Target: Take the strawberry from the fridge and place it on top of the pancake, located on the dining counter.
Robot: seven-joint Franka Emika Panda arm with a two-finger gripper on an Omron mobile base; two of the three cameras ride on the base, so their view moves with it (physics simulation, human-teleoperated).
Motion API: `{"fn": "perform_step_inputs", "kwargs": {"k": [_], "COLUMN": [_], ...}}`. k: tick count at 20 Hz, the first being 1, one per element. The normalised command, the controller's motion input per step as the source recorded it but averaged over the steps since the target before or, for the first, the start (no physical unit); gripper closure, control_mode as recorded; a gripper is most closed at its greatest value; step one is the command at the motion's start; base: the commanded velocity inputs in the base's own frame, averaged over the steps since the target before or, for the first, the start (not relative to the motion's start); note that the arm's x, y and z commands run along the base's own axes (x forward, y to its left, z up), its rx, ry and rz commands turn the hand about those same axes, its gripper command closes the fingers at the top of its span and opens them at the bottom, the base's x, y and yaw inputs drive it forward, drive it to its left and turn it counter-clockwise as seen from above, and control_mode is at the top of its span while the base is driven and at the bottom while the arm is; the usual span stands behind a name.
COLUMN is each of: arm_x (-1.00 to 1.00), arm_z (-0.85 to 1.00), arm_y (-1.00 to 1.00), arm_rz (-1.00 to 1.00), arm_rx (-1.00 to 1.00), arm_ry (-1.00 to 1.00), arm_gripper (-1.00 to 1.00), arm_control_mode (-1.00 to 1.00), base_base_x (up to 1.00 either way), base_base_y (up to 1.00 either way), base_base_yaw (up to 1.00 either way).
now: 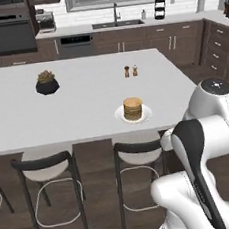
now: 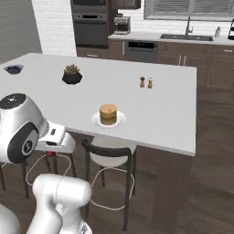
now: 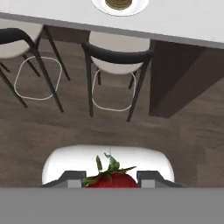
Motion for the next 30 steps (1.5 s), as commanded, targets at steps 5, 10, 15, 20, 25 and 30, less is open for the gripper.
{"fn": "perform_step_inputs", "kwargs": {"k": [5, 10, 15, 20, 25, 30], "arm_x": [0.0, 0.0, 0.0, 0.0, 0.0, 0.0], "arm_z": [0.0, 0.0, 0.0, 0.0, 0.0, 0.0], "arm_y": [0.0, 0.0, 0.0, 0.0, 0.0, 0.0], "arm_rz": [0.0, 0.0, 0.0, 0.0, 0.0, 0.0], "arm_rx": [0.0, 0.0, 0.0, 0.0, 0.0, 0.0], "arm_ry": [0.0, 0.0, 0.0, 0.0, 0.0, 0.0], "arm_gripper": [1.0, 1.0, 1.0, 1.0, 1.0, 1.0], "arm_control_mode": [1.0, 1.0, 1.0, 1.0, 1.0, 1.0], "base_base_x": [0.96, 0.63, 0.46, 0.27, 0.25, 0.39], "base_base_y": [0.15, 0.24, 0.63, 0.59, 0.19, 0.0], "base_base_yaw": [-0.26, -0.02, -0.11, -0.12, -0.03, 0.0]}}
